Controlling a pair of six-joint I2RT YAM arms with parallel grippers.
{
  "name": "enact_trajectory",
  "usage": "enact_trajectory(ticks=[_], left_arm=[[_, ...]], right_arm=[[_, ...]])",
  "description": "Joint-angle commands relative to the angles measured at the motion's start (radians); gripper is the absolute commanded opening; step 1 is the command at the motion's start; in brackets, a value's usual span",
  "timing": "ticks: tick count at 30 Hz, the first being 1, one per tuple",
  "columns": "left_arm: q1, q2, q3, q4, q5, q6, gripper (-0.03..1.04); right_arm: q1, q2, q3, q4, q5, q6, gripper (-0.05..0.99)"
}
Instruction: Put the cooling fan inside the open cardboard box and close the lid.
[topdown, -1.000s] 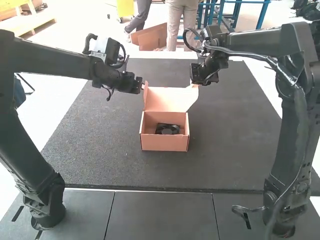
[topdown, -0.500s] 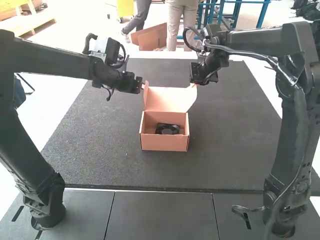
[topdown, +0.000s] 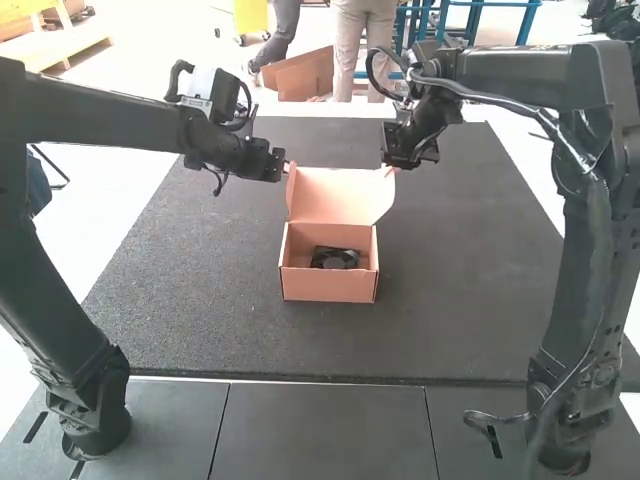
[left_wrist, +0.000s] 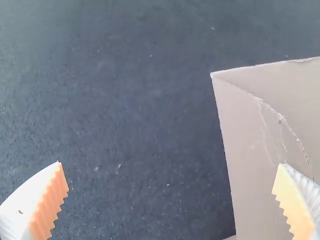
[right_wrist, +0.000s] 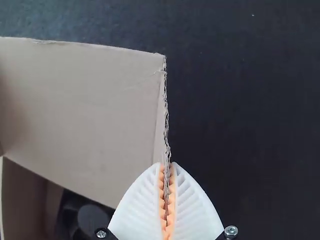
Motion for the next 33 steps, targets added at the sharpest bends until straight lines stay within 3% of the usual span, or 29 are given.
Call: enact_trajectory(ticks=[1,6,19,33], left_arm=[[-0.007,-0.009,0.042,-0.005,0.005,-0.01,0.97],[-0.007,-0.02,0.044,-0.023,0.005,-0.013,0.97],[-0.056,-0.04,0.034,-0.068,0.005,-0.044,0.97],[-0.061,-0.089,0.014,-0.132,0.002,-0.044,0.97]], right_arm=[[0.001,-0.038,0.013,-0.031,-0.023,-0.01,-0.02],[0.03,-0.052,0.011,-0.048,-0.039,-0.01,-0.02],[0.09,-0.075,-0.006,-0.114,-0.063,-0.004,-0.02],[0.117,-0.15,-0.104,-0.14,-0.075,-0.007,-0.02]])
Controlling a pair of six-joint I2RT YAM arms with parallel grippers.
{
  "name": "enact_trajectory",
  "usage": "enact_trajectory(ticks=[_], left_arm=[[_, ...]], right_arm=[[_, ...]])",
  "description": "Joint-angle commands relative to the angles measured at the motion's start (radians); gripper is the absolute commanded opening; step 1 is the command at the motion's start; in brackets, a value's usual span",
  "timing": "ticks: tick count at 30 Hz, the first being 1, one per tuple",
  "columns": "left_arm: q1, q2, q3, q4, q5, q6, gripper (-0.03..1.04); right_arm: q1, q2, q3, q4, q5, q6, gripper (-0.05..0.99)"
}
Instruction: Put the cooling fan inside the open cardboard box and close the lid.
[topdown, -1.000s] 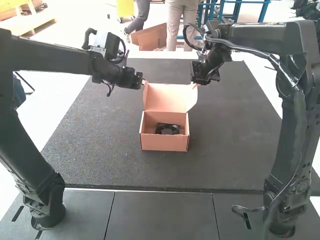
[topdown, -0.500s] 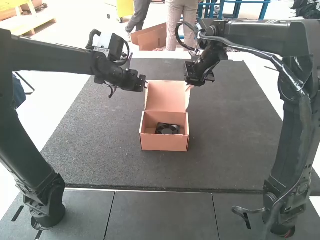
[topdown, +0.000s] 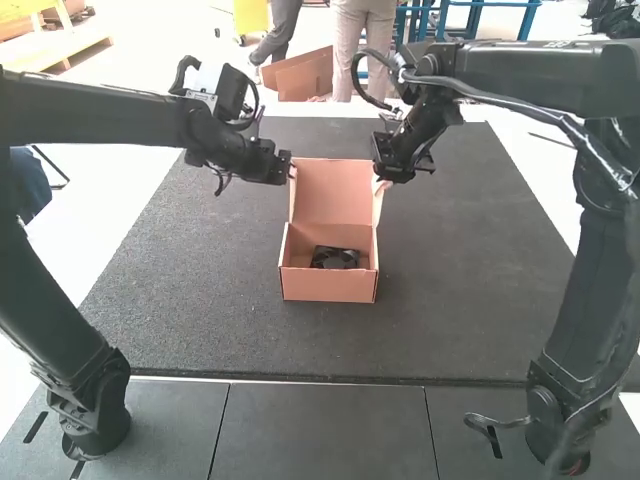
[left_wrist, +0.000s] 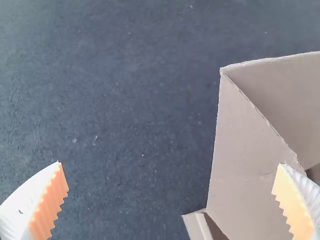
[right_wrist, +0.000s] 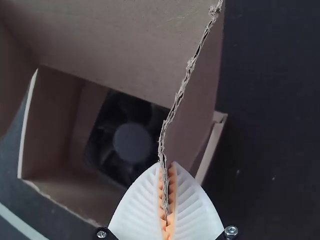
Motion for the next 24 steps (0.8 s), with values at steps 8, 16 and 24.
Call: enact_trajectory(ticks=[8,16,24], left_arm=[[-0.028,-0.089,-0.076,0.002,0.004,-0.005,0.97],[-0.042,-0.127,-0.152,0.023,0.004,-0.009,0.97],[-0.042,-0.153,-0.179,0.019,0.004,-0.009,0.97]], right_arm=[[0.038,-0.067,-0.073,-0.003,-0.033,-0.002,-0.02],[0.04,-0.135,-0.168,0.077,-0.033,0.009,-0.02],[0.041,-0.208,-0.279,0.17,-0.035,0.035,-0.02]])
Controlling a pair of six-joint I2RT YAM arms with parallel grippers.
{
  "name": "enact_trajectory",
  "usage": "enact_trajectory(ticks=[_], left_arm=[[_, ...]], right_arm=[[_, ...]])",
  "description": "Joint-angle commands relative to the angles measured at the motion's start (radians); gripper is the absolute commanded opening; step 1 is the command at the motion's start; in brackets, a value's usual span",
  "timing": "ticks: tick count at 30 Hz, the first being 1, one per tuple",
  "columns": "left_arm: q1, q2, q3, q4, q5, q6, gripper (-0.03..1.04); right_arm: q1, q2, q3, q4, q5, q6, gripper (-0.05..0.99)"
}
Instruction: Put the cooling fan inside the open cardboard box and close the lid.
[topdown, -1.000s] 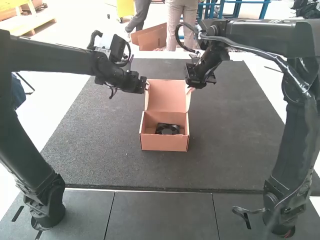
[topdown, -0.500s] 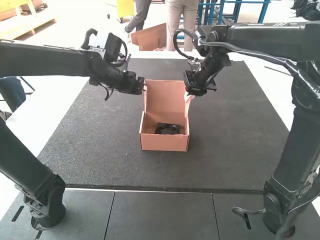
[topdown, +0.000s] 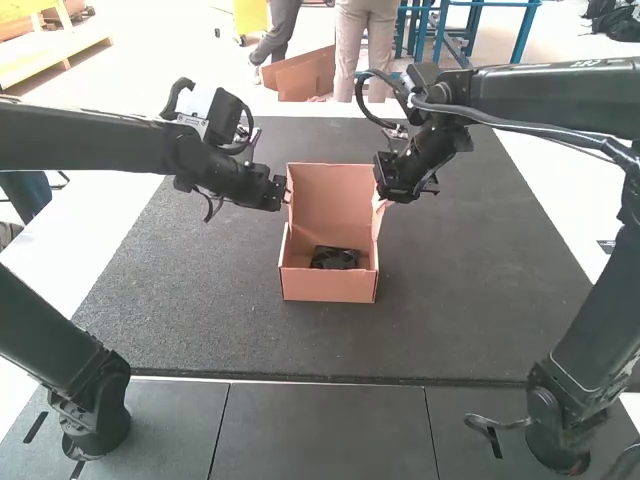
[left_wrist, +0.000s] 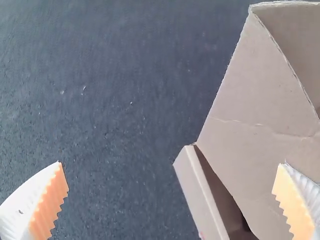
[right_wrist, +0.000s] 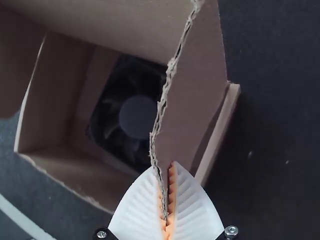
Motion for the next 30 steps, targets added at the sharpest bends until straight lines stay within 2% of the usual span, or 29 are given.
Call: enact_trajectory(ticks=[1,9,20,27,30], left_arm=[[-0.009,-0.037,-0.004,0.004,0.004,-0.006,0.97],[-0.009,-0.04,-0.015,0.01,0.004,-0.006,0.97],[-0.028,-0.04,-0.027,0.01,0.004,-0.004,0.97],[-0.026,-0.068,-0.061,0.002,0.005,-0.004,0.97],[-0.024,-0.097,-0.082,-0.003,0.005,-0.006,0.97]], right_arm=[[0.018,-0.052,-0.029,0.02,-0.025,0.032,-0.02],[0.02,-0.091,-0.096,0.06,-0.048,0.032,-0.02],[0.058,-0.105,-0.165,0.106,-0.12,0.028,-0.02],[0.089,-0.107,-0.245,0.146,-0.12,0.021,-0.02],[0.1,-0.105,-0.279,0.156,-0.091,0.001,-0.02]])
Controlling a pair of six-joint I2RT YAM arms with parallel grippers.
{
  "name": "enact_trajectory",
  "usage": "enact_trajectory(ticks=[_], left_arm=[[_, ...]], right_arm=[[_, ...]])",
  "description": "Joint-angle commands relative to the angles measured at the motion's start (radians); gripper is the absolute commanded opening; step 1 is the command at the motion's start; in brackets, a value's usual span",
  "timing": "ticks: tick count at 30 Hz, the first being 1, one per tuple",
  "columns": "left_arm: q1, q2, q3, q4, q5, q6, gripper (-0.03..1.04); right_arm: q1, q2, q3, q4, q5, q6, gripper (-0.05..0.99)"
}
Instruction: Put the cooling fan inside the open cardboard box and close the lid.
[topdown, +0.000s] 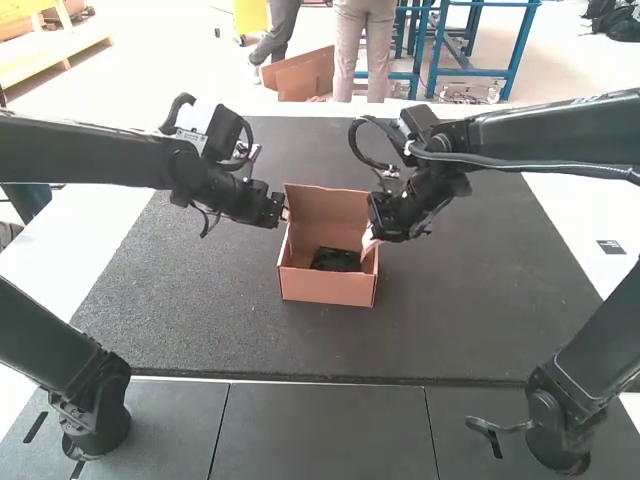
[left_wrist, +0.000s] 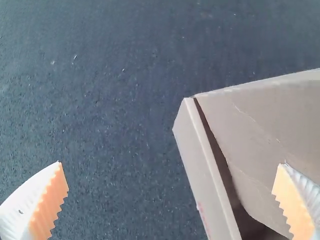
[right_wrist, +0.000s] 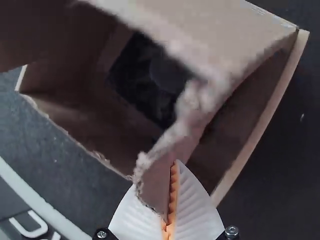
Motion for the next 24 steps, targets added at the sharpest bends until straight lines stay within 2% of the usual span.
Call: enact_trajectory(ticks=[1,8,9,10,12,14,15,16,19,22,24], left_arm=[[-0.005,-0.068,-0.011,0.0,0.005,-0.006,0.97],[-0.008,-0.168,-0.051,-0.091,-0.004,0.002,0.97],[-0.007,-0.181,-0.05,-0.111,-0.009,0.005,0.97],[-0.003,-0.195,-0.05,-0.125,-0.01,0.014,0.97],[0.003,-0.224,-0.045,-0.145,-0.041,0.037,0.97],[0.016,-0.249,-0.039,-0.143,-0.07,0.063,0.97],[0.024,-0.255,-0.033,-0.143,-0.084,0.071,0.97],[0.032,-0.255,-0.025,-0.137,-0.097,0.072,0.97],[0.061,-0.252,0.009,-0.1,-0.14,0.071,0.97],[0.084,-0.229,0.035,-0.033,-0.157,0.071,0.97],[0.082,-0.195,0.055,0.001,-0.163,0.071,0.97]], right_arm=[[0.029,-0.026,-0.029,0.005,-0.01,-0.015,-0.02],[0.032,-0.027,-0.029,0.023,0.083,-0.038,-0.01],[0.029,-0.026,-0.017,0.023,0.097,-0.035,0.05],[0.027,-0.027,-0.002,0.02,0.1,-0.032,0.17],[0.024,-0.027,0.035,-0.003,0.1,-0.021,0.47],[0.023,-0.027,0.07,-0.044,0.1,-0.019,0.7],[0.019,-0.027,0.084,-0.063,0.1,-0.019,0.85],[0.016,-0.027,0.093,-0.078,0.1,-0.019,0.91],[0.001,-0.027,0.11,-0.099,0.1,-0.021,0.91],[-0.02,-0.047,0.12,-0.119,0.1,-0.03,0.91],[-0.039,-0.075,0.123,-0.119,0.103,-0.032,0.91]])
